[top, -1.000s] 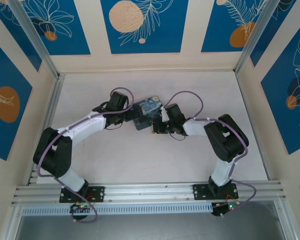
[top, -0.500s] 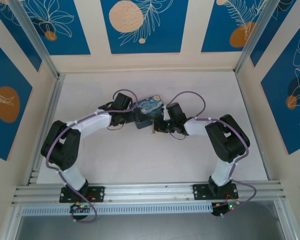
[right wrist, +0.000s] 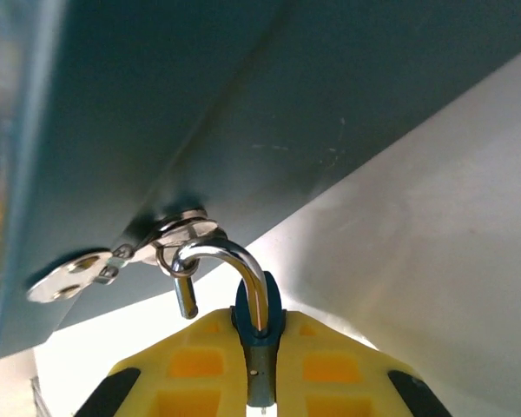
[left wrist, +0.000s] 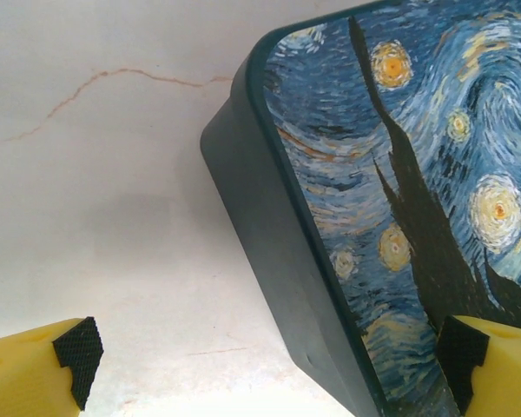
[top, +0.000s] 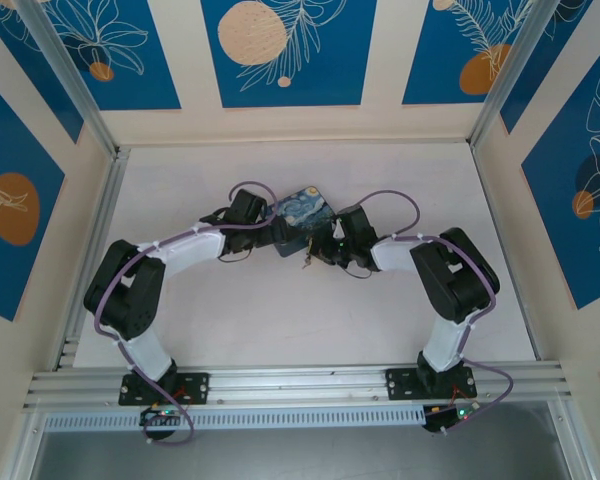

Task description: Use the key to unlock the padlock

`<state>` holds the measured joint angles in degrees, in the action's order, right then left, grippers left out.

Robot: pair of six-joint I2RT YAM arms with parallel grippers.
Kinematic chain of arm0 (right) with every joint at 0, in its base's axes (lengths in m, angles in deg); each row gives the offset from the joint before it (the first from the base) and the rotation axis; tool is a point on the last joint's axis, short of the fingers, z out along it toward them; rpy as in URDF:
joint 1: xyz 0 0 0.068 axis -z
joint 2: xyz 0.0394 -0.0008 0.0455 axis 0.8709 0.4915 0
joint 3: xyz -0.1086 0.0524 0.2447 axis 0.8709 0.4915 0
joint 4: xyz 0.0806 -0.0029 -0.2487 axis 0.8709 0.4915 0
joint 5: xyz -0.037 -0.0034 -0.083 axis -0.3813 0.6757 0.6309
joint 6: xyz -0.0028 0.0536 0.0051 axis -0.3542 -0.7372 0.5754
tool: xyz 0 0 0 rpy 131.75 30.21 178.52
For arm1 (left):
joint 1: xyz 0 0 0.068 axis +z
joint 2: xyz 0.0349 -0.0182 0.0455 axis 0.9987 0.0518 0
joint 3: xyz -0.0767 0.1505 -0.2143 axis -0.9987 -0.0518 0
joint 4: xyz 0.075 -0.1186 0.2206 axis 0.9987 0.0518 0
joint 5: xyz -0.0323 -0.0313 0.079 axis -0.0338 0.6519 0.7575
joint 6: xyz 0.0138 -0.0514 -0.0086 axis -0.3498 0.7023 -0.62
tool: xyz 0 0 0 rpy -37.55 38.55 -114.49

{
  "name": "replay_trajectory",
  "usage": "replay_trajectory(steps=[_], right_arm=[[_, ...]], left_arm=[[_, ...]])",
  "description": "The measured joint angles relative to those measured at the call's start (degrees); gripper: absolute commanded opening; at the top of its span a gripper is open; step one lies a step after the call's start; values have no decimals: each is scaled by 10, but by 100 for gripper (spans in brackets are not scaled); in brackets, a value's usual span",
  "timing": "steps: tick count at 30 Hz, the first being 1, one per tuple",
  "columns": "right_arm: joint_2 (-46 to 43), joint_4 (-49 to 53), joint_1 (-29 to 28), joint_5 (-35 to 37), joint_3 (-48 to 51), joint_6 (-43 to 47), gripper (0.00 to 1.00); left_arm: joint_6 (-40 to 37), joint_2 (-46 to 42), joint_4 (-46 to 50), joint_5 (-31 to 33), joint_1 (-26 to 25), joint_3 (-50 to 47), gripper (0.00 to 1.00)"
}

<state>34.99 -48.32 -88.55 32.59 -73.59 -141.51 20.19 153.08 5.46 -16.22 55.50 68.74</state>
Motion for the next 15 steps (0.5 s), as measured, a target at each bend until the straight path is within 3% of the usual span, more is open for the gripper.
replay_trajectory(steps=[15], right_arm=[[22,-47,27,-34,3,-76,0]], left_arm=[[7,5,-35,-24,0,-12,98]])
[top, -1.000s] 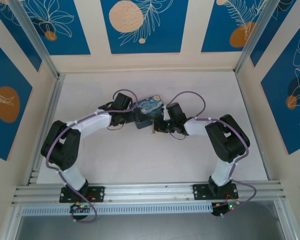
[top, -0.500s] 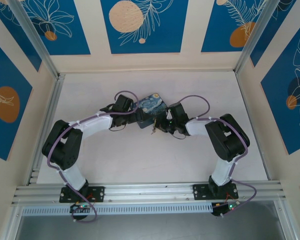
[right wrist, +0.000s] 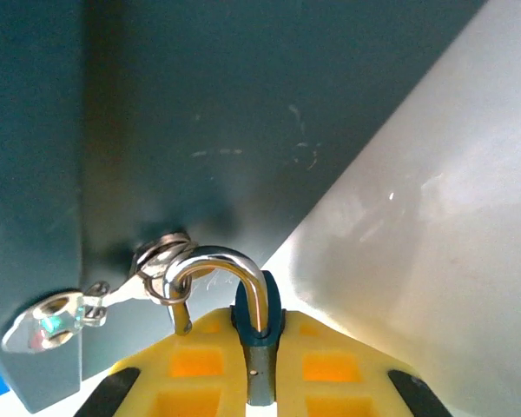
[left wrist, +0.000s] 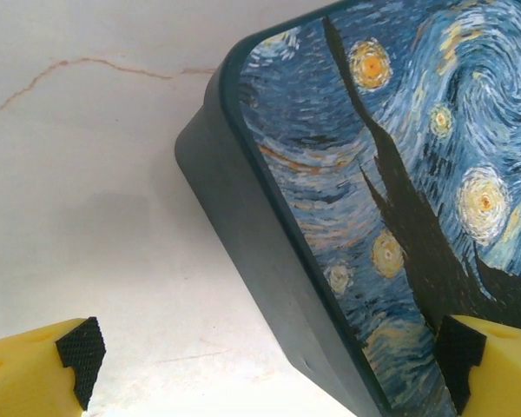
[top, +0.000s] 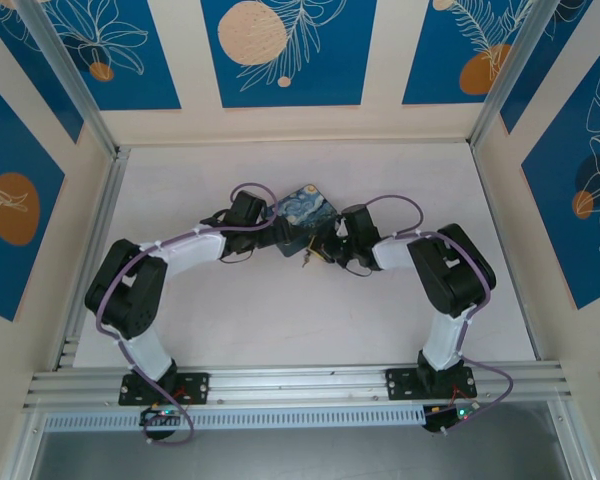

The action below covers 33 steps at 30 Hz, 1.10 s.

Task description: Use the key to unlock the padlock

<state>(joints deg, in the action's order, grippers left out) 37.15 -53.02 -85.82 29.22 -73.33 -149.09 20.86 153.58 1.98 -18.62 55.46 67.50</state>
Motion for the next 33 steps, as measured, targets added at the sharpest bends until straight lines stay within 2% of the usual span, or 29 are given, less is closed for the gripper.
replay_trajectory(steps=[7,18,29,33], right_arm=[[2,-8,38,-28,-4,5,0],[30,14,113,-120,-50,63,0],[30,26,129,-137,-41,103,0],[30,72,130,-127,-54,139,0]], left_arm=[[4,10,-18,-17,-3,1,97],[4,25,-31,-37,-6,12,96],[4,35,-14,-39,-6,31,96],[4,37,-13,-39,-6,35,96]])
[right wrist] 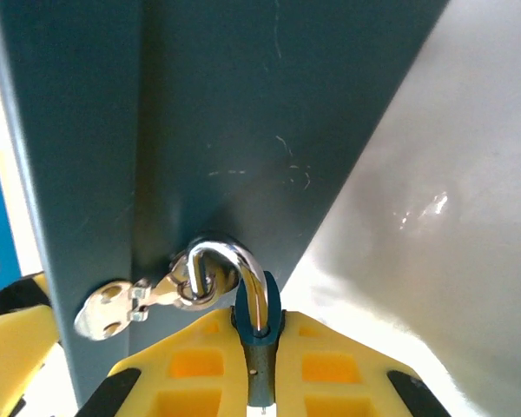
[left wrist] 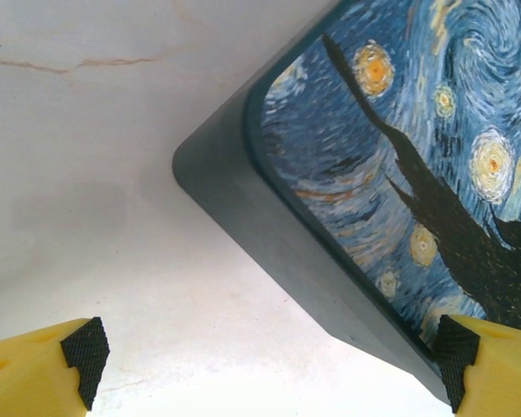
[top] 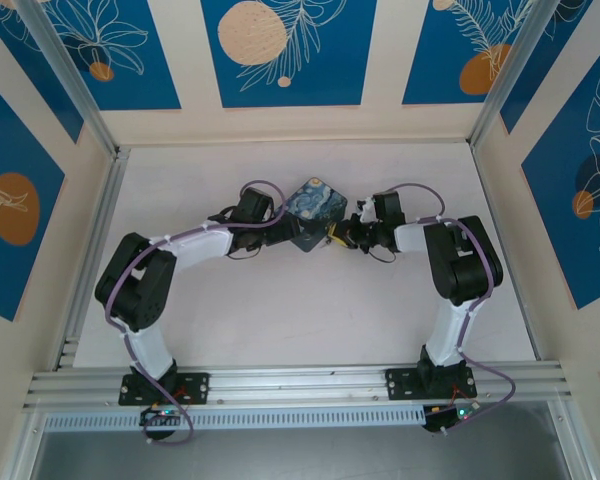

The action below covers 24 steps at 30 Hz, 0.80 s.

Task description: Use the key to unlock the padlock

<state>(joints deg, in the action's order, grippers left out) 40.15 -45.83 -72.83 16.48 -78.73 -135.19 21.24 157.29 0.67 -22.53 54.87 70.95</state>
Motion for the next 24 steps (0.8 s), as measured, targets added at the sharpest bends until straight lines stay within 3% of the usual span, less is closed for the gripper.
replay_trajectory(steps=[4,14,24], right_arm=[[-5,30,2,16,-13,21,0],[27,-100,46,-59,9,-47,0],[31,-104,44,-75,16,-56,0]], left_arm=[[0,2,4,-2,0,4,95],[-7,25,63,12,0,-1,95],[-6,14,69,13,0,-8,96]])
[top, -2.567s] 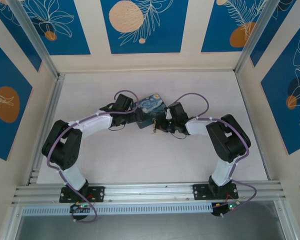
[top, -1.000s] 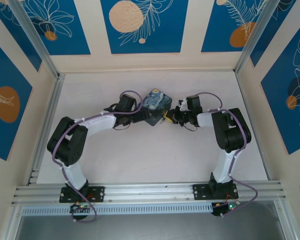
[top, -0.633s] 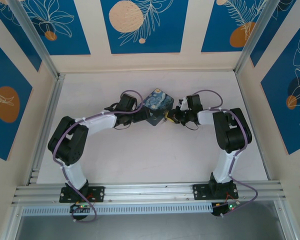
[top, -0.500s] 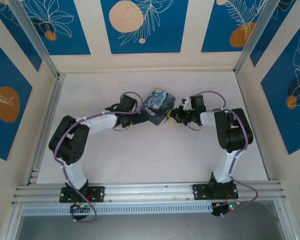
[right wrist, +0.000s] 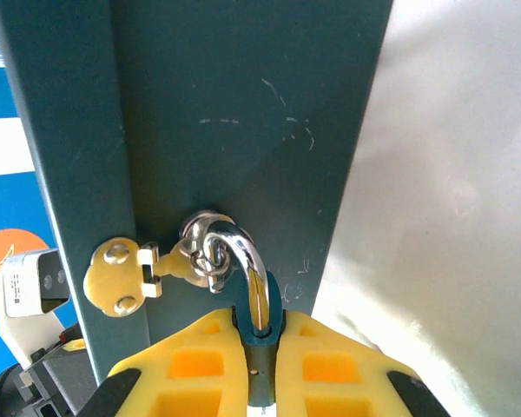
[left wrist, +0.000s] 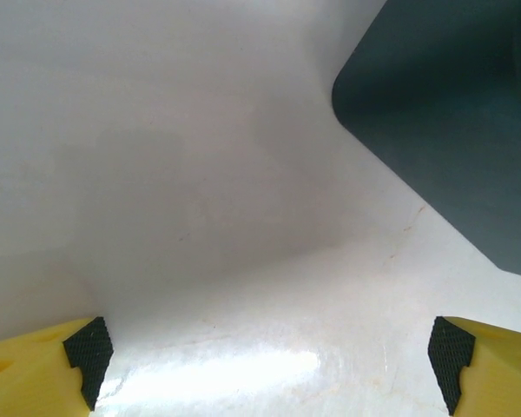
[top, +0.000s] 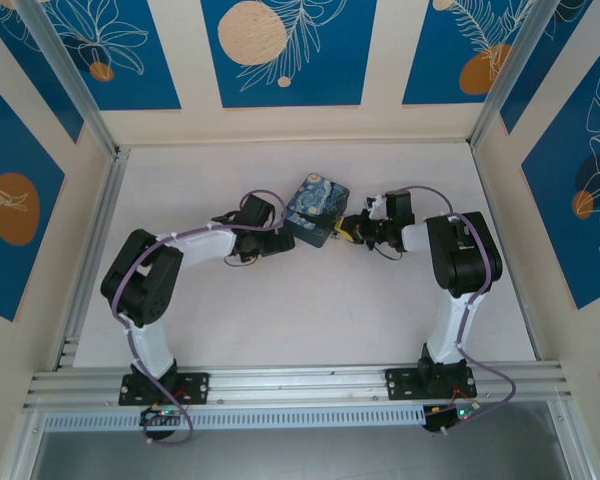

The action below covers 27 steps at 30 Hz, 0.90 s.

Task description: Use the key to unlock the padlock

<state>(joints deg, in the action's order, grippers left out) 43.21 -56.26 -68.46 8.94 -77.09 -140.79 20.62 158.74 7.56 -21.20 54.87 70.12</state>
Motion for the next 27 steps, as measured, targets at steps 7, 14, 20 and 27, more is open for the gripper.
replay_trajectory(steps=[7,14,20,27], right_arm=[[-42,7,-7,8,61,16,0],[-59,-1,-19,15,95,20,0],[-67,-4,-23,22,106,20,0],[-68,-3,-23,28,106,21,0]], left_arm=[[0,-67,24,0,-1,-19,99],[-1,-75,38,0,-18,32,100],[-6,-27,48,7,-44,94,100],[-16,30,76,40,-63,141,100]])
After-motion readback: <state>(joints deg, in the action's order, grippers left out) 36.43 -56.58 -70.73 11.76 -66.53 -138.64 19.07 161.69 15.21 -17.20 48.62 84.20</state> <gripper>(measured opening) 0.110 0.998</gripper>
